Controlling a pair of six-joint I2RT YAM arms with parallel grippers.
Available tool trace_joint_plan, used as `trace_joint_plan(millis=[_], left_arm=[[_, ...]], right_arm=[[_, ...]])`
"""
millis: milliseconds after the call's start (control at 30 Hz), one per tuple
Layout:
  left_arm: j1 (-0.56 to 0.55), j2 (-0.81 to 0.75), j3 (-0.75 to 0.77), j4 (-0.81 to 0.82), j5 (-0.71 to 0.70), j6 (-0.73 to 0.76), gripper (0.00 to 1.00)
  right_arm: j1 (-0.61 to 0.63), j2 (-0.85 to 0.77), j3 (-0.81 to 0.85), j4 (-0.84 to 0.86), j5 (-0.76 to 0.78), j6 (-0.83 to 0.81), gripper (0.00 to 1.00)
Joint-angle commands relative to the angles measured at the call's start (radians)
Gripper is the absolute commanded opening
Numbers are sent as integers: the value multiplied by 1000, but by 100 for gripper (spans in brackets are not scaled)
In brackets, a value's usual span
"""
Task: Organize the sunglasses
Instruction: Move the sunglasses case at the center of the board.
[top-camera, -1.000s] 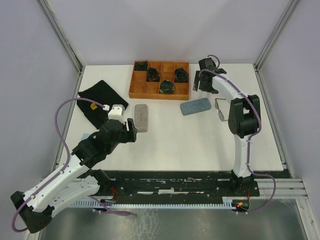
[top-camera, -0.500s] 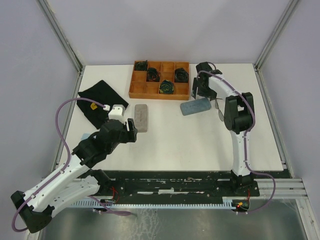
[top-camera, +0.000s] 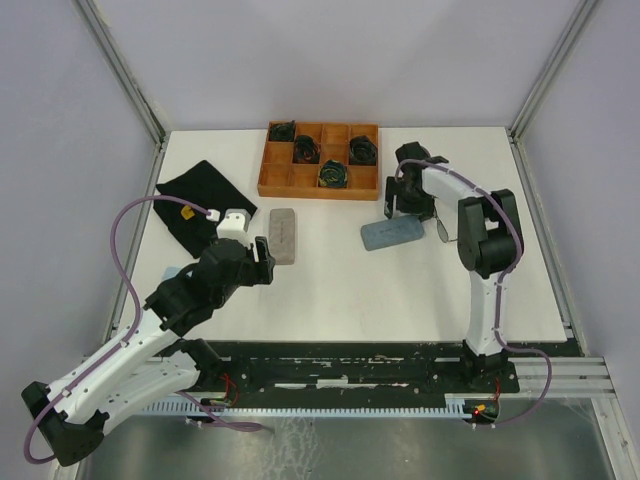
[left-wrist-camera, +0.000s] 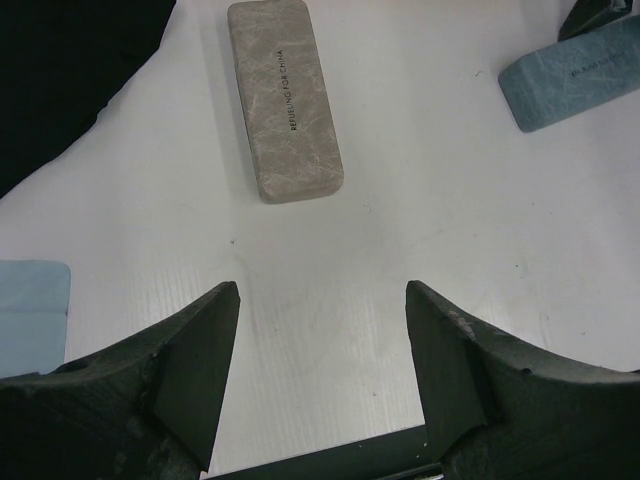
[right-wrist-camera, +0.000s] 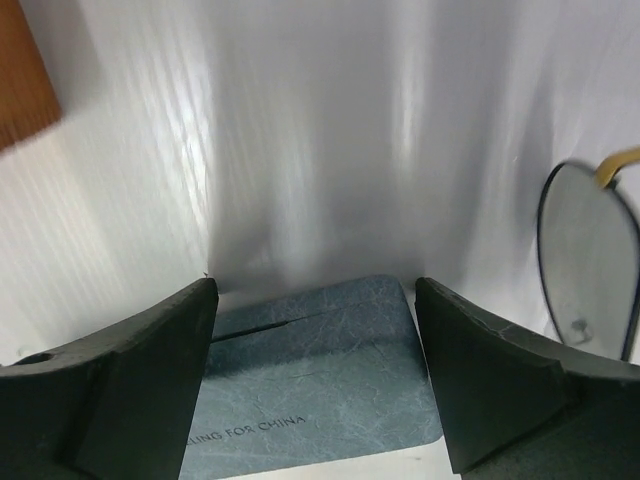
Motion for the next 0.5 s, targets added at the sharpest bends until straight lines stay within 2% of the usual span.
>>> trace_joint_plan(millis=[0, 200, 467], left_arm=[[0, -4, 3, 45, 5, 38, 74], [0, -6, 1, 44, 2, 35, 74], [0, -8, 0, 44, 0, 31, 74]], right_arm=[[44, -118, -101, 43, -56, -43, 88], [142, -223, -245, 98, -116, -83, 88], [310, -252, -302, 99, -193, -167, 88]])
